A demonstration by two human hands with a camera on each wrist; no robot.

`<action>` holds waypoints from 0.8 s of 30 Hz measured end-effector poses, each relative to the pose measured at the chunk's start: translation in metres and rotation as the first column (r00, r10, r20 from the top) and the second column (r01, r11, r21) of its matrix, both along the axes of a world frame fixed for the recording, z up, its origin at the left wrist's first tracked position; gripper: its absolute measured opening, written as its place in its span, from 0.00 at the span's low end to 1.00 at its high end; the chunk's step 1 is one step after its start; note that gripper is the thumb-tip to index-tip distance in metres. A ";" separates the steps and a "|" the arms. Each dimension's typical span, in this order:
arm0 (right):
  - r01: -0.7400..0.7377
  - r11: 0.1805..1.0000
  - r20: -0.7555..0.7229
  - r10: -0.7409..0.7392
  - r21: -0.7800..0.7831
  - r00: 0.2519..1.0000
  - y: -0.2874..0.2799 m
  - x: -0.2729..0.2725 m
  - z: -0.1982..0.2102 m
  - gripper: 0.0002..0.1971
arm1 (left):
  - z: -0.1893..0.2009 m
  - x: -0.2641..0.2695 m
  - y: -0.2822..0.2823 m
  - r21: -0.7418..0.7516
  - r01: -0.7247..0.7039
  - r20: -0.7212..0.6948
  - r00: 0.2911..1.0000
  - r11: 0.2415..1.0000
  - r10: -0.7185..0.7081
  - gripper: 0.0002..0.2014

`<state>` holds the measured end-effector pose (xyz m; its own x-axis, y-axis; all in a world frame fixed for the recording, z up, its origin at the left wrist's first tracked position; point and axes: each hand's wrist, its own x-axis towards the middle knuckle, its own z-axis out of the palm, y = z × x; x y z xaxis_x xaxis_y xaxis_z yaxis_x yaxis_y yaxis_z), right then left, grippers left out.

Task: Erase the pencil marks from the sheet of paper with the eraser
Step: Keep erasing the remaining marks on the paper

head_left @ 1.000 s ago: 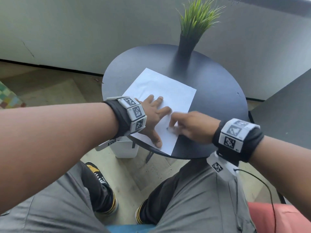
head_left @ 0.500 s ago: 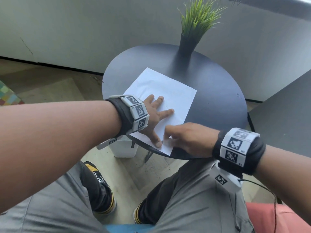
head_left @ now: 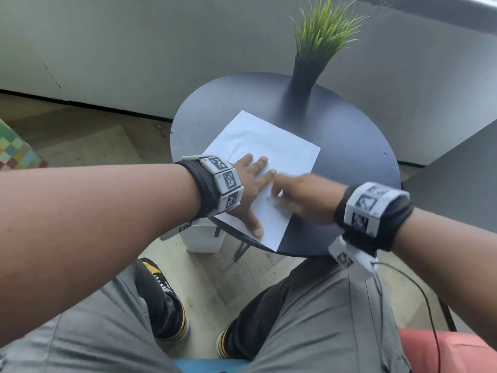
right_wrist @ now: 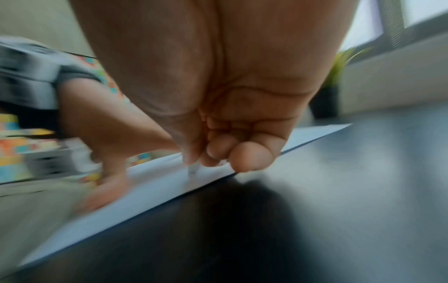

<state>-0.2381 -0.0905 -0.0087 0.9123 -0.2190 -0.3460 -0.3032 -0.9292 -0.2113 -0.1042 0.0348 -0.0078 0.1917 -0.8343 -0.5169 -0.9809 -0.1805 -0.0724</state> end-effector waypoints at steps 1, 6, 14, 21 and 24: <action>-0.074 0.996 -0.020 0.075 0.057 0.997 0.013 -0.001 -0.005 0.10 | 0.000 0.001 0.000 -0.003 -0.006 -0.014 1.000 1.000 0.006 0.68; 0.221 0.973 0.051 -0.218 -0.060 0.975 -0.027 0.013 0.001 0.11 | 0.000 0.000 0.000 -0.021 -0.001 -0.007 1.000 1.000 0.001 0.68; 0.181 0.983 0.027 -0.180 -0.028 0.983 -0.022 0.016 -0.002 0.14 | -0.003 0.003 0.001 -0.052 -0.002 -0.020 1.000 0.999 0.001 0.68; 0.327 0.945 0.023 -0.328 0.014 0.945 -0.042 0.012 -0.005 0.16 | -0.003 0.016 0.011 -0.210 0.148 -0.037 0.987 0.966 -0.159 0.48; 0.360 0.933 -0.007 -0.360 -0.004 0.933 -0.047 0.013 0.000 0.18 | -0.004 0.037 0.015 -0.287 0.109 -0.112 0.983 0.952 -0.146 0.36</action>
